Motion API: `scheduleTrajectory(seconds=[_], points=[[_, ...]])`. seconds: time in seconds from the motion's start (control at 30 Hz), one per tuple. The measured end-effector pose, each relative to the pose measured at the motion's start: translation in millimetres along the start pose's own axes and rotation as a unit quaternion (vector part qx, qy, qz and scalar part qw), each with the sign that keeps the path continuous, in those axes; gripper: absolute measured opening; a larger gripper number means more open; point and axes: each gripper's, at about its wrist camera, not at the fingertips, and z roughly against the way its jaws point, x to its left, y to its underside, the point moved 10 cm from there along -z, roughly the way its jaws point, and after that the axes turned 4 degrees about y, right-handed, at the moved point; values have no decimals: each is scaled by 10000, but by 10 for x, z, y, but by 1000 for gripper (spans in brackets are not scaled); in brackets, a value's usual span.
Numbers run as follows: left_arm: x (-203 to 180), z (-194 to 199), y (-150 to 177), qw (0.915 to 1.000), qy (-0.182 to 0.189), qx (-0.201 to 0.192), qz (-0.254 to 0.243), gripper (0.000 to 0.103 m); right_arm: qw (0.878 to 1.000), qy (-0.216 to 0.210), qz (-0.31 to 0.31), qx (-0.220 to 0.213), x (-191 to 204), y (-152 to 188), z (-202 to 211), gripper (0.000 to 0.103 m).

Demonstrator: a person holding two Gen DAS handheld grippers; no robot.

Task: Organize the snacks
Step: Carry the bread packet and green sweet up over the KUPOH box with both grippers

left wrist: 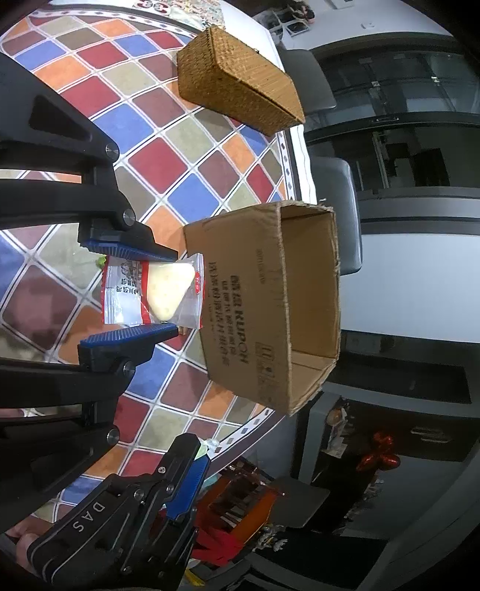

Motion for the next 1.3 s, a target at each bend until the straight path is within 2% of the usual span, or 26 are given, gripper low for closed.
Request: scheduleTrajectory(seconds=[0.7,1.3], points=[[104,50,-556,9995,-127,-299,-32,33,9991,-40,21,-430,-58,-606,19,20],[195,-113,-983,9989,-159,-447,-59,33,9976,-34,35,-688,-125,-1047,-125,20]])
